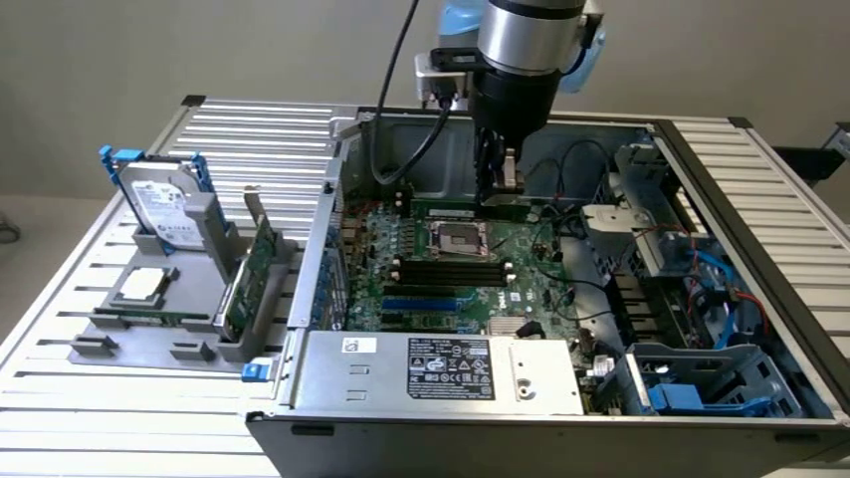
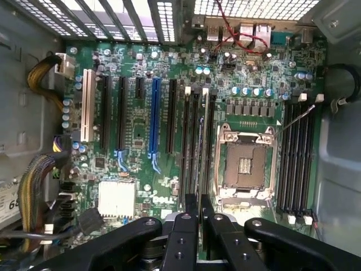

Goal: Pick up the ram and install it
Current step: 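Pick up the ram and move it above insertion slot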

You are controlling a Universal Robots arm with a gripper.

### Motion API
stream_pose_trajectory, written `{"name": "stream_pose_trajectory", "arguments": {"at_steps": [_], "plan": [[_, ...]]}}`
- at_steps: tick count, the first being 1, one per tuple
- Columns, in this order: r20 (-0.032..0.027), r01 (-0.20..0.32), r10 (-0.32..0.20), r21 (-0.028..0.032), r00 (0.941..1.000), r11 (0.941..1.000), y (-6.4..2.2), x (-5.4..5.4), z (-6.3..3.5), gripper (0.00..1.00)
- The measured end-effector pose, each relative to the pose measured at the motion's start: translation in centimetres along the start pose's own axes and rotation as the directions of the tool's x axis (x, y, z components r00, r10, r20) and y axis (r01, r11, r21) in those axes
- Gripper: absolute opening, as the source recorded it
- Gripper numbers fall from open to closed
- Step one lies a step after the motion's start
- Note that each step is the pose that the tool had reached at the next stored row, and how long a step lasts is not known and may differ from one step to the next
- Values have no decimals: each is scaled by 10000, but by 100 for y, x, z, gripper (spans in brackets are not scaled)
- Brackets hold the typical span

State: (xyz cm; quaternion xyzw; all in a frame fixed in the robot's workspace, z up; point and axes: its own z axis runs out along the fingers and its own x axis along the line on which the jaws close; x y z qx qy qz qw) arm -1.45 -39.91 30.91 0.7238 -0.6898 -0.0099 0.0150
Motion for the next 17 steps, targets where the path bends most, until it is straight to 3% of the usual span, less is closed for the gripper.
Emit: {"name": "stream_pose_trajectory", "arguments": {"at_steps": [7, 17], "plan": [[-97, -3, 3, 11, 10000, 10000, 86, -45, 125, 14], [-203, -6, 6, 5, 9998, 10000, 86, -46, 303, 14]]}}
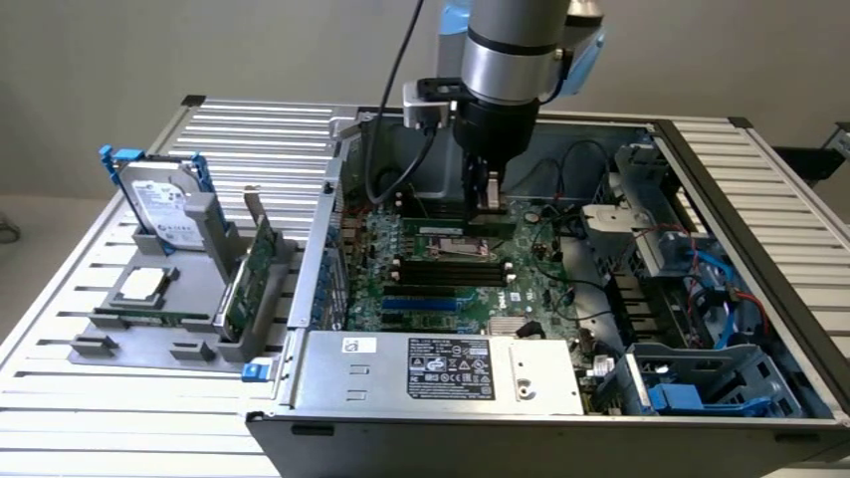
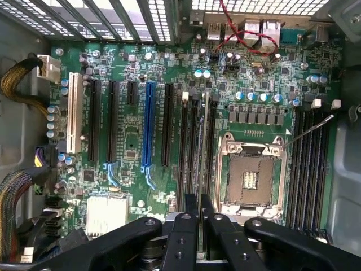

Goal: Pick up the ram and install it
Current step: 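Pick up the ram and move it above insertion slot, then insert the ram into the slot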

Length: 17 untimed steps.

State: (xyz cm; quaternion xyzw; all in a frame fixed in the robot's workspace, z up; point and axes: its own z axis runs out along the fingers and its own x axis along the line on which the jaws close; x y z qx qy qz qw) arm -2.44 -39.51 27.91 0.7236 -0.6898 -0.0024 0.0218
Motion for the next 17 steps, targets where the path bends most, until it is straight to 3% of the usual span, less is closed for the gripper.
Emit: {"name": "stream_pose_trajectory", "arguments": {"at_steps": [4, 17], "plan": [[-30, -1, 1, -1, 10000, 10000, -2, -2, 71, 14], [-41, -1, 1, -10, 10000, 10000, -3, -2, 76, 14]]}}
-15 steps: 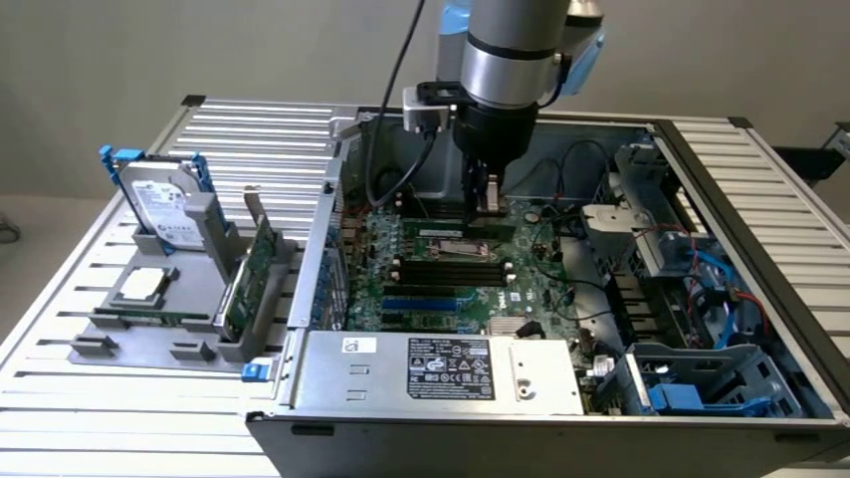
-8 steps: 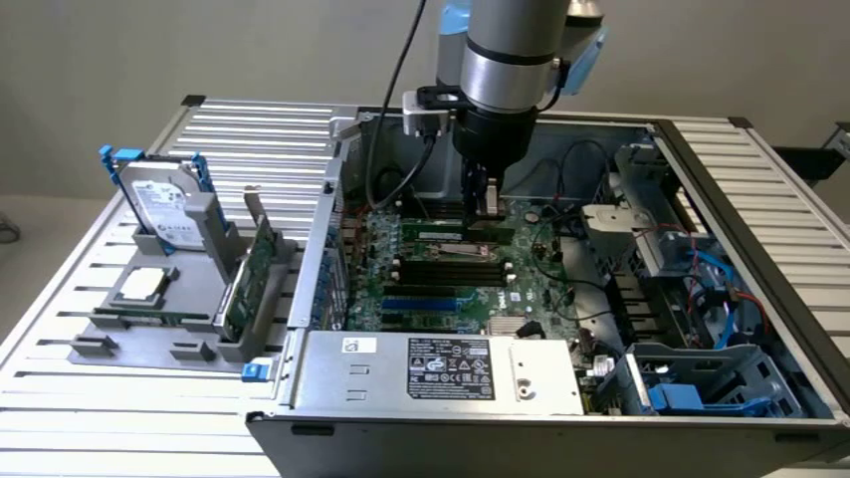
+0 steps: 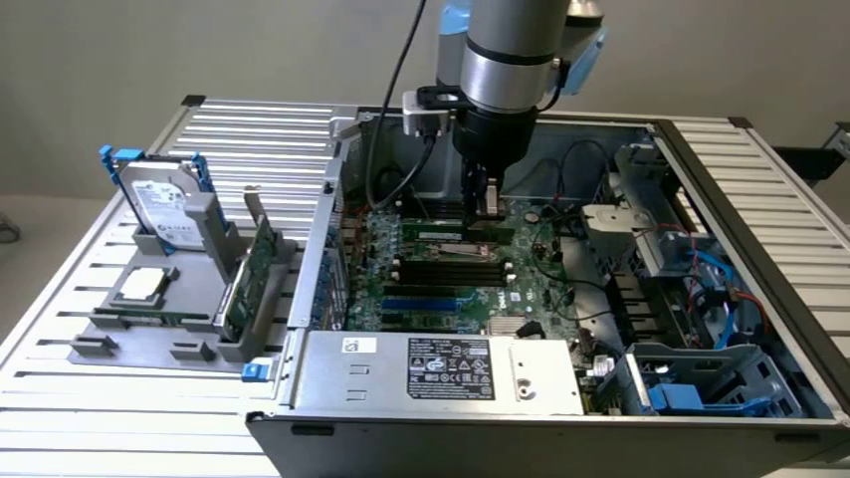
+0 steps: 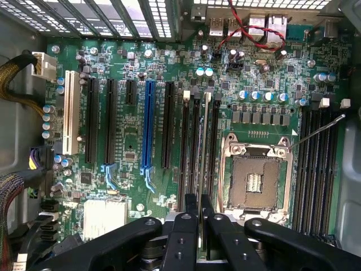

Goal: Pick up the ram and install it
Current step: 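Insert the ram into the slot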

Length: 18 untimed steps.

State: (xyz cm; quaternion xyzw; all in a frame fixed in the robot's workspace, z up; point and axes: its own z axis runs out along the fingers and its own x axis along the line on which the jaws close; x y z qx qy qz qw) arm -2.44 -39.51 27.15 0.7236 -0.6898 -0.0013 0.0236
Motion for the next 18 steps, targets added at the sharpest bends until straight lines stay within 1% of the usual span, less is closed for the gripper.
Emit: {"name": "stream_pose_trajectory", "arguments": {"at_steps": [4, 8, 18], "plan": [[1, 0, 0, 1, 10000, 10000, 0, 2, 1, 14], [1, 0, 0, -4, 10000, 10000, 5, 74, 26, 14], [0, 23, -23, -3, 10000, 10000, 8, 92, 204, 14]]}}
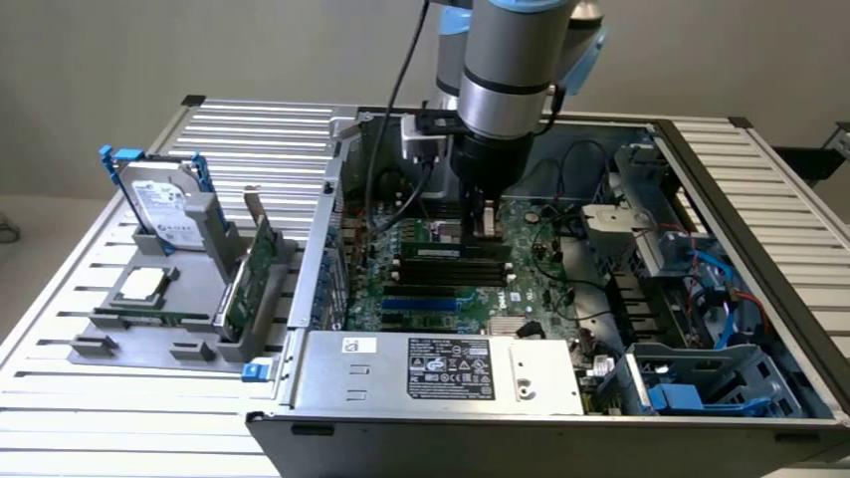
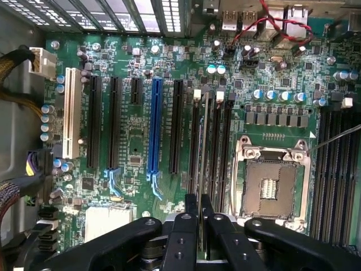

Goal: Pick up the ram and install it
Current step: 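Insert the ram into the slot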

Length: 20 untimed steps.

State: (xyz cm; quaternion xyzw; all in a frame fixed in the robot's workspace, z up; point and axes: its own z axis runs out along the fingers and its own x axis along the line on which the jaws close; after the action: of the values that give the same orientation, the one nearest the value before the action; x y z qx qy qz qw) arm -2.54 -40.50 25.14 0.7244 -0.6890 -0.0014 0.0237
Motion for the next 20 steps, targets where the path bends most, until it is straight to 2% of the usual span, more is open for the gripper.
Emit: {"name": "stream_pose_trajectory", "arguments": {"at_steps": [5, 9, 12, 20], "plan": [[-3, 65, -65, 10, 10000, 10000, -3, -3, 91, 14], [-8, 118, -118, 53, 9999, 9999, 1, -5, 157, 14], [-17, 135, -134, 100, 9999, 9999, 13, -6, 168, 14], [-35, 167, -166, 111, 9999, 9998, 20, -2, 181, 14]]}}
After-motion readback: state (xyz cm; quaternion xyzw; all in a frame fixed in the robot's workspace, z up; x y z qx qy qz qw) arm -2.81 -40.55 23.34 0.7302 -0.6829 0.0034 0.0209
